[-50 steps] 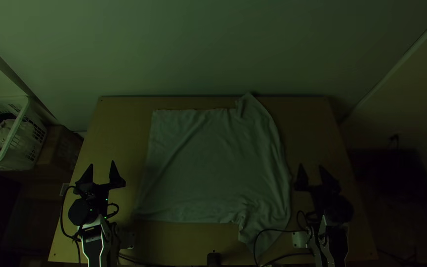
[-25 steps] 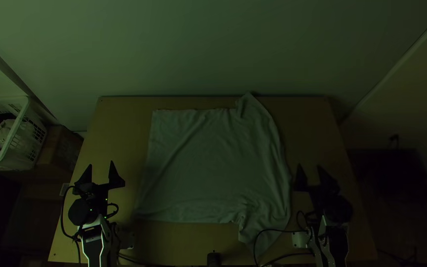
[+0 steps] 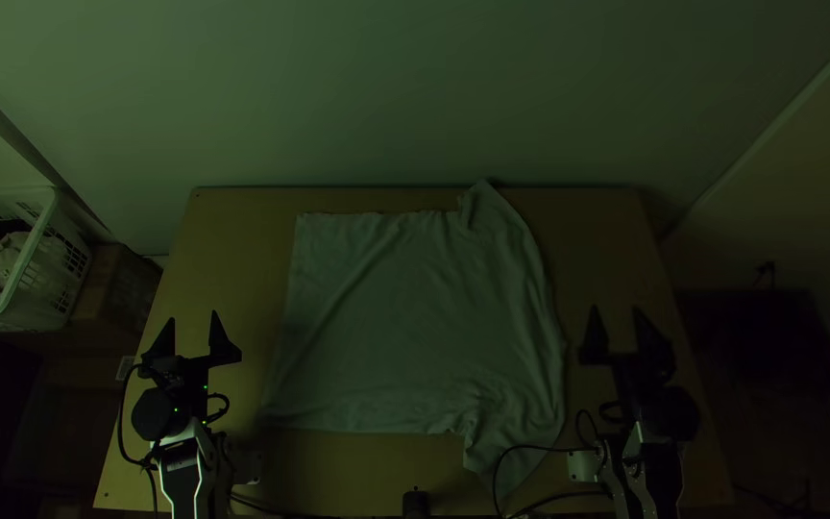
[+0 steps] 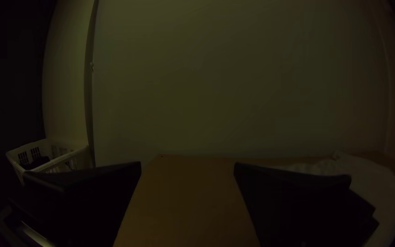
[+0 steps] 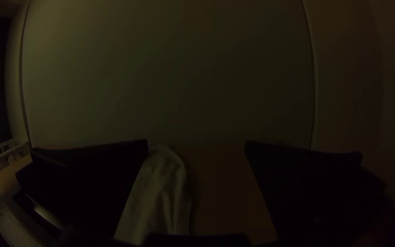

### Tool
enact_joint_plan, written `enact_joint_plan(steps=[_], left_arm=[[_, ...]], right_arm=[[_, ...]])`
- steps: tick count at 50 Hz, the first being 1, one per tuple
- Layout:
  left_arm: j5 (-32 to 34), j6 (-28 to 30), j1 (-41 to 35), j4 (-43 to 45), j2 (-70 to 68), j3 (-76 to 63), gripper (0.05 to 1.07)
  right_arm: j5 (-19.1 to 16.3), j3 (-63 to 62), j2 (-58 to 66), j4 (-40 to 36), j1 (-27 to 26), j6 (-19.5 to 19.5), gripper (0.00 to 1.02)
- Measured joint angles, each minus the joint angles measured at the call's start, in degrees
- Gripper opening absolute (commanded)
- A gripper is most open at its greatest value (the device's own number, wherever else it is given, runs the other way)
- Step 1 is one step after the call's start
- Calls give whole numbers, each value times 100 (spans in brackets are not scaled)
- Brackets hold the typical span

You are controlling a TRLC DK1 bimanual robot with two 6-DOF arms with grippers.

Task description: Fold the t-shirt

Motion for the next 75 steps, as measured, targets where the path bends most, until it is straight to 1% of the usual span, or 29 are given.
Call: enact_joint_plan(steps=[8, 16, 23, 34, 44, 53, 59, 64, 69, 75], left_arm=[[0, 22, -33, 92, 579, 361, 103], [0, 44, -33, 50, 1950, 1268, 103], [-2, 42, -76, -334, 3115, 2341, 103], [-2, -74, -444, -721, 4400, 3550, 103], [0, -293, -922, -870, 5248, 4271, 103], [0, -444, -1298, -1023, 6120, 5051, 103], [0, -560, -1482, -1113, 6686, 5495, 103], [0, -612, -1600, -1217, 7093, 5807, 103], [0, -664, -1668, -1362, 7499, 6161, 103], [0, -721, -1690, -1556, 8004, 6631, 103]], right_arm=[[0, 658, 1027, 192, 0, -28, 98], [0, 1486, 2273, 343, 2, -90, 98], [0, 1980, 3064, 393, 2, -92, 98], [-2, 2732, 4070, 356, 15, -90, 98], [-2, 3554, 4837, 9, 334, -55, 98], [-2, 4159, 5464, -326, 544, 219, 98], [-2, 4454, 5877, -459, 621, 553, 97], [-2, 4937, 6395, -684, 638, 778, 98], [0, 5383, 6850, -811, 638, 907, 98], [0, 5764, 7291, -887, 662, 955, 97]])
